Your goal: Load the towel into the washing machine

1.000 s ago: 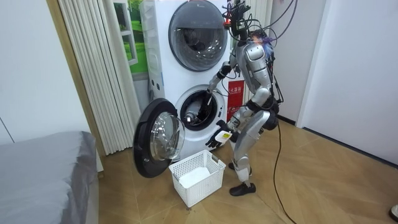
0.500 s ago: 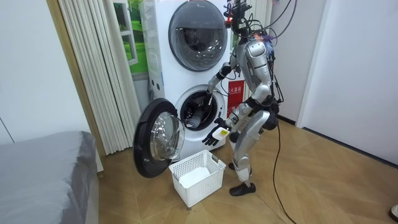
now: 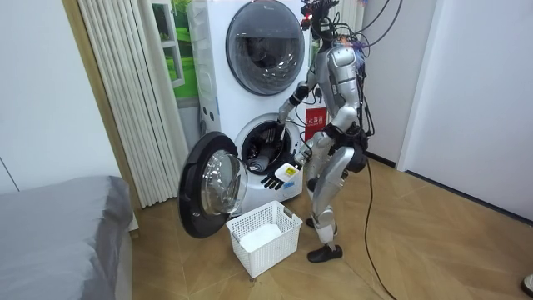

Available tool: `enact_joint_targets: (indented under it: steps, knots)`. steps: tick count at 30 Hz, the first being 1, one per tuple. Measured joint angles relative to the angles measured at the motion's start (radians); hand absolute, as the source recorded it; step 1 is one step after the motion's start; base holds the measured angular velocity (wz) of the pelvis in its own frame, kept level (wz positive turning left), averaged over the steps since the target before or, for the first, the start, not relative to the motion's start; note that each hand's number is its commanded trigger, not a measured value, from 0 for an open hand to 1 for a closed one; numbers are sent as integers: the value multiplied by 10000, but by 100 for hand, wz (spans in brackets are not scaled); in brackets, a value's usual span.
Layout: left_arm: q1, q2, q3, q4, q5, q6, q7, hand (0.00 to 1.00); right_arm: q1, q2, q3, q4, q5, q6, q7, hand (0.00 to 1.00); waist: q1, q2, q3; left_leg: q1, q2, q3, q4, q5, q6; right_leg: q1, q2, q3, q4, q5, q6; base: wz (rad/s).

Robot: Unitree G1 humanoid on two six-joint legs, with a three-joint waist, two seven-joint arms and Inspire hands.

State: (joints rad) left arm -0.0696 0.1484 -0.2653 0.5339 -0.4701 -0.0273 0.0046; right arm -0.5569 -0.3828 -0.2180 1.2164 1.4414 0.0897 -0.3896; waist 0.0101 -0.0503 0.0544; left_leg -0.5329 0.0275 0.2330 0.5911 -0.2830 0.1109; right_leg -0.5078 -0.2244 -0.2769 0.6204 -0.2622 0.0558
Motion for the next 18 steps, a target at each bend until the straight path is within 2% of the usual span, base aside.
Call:
enact_joint_targets:
  steps: [2,4,7,9,10,11,12,14,16,18]
  knots:
    - [14,-17,100,50,313,-28,-96,0,474,39,0,-258,-121,-80,408,0,1,119,-17,305,-1,7,-239,15,3,339,96,-2,-350,135,42,-5]
    - [136,-1,169,155,502,-96,-153,0,1041,139,0,-427,-178,-253,833,0,-3,233,-78,737,-2,10,-479,26,-11,864,223,-2,-865,252,101,-2]
    - [558,44,397,426,1052,-415,-166,0,2106,566,14,-726,-1058,-735,1661,0,0,304,-128,1754,-48,112,-1274,74,-90,1857,405,31,-1797,463,214,-11]
    - [1096,132,788,727,1409,-550,-219,0,3388,882,29,-1331,-2339,-963,2411,0,-72,337,-231,2427,-65,147,-1688,106,-145,2591,538,32,-2463,553,274,-11]
    - [1251,166,899,780,1534,-597,-225,0,3700,932,120,-1477,-2826,-1018,2586,0,-72,328,-254,2585,-76,149,-1786,117,-164,2748,559,27,-2586,570,280,-6]
    - [1549,246,1091,918,1603,-675,-208,0,4310,1013,448,-1730,-3823,-1246,2875,0,-76,300,-307,2876,-84,147,-1973,151,-221,3020,599,30,-2772,603,269,-14]
    - [1844,311,1273,1214,1818,-802,-195,0,4891,1108,623,-1778,-4898,-1487,3177,0,-56,289,-417,3191,-82,146,-2211,174,-259,3244,666,68,-2905,628,259,-18]
    - [2254,382,1606,1749,2013,-901,-175,0,5616,1138,1118,-1880,-6611,-1659,3486,0,11,220,-522,3751,-77,122,-2610,236,-364,3630,800,278,-3207,691,210,-42]
    - [2542,521,1738,2384,2010,-974,-183,0,6076,1138,1496,-1894,-7792,-1734,3737,0,7,169,-568,4287,-55,59,-2923,291,-457,4143,925,280,-3569,750,184,-45]
    - [2746,613,1868,3200,2134,-1099,-207,0,6516,1150,1785,-1736,-9168,-2066,4026,0,-51,164,-577,4959,-11,-4,-3314,361,-575,4657,1079,302,-3752,775,142,-28]
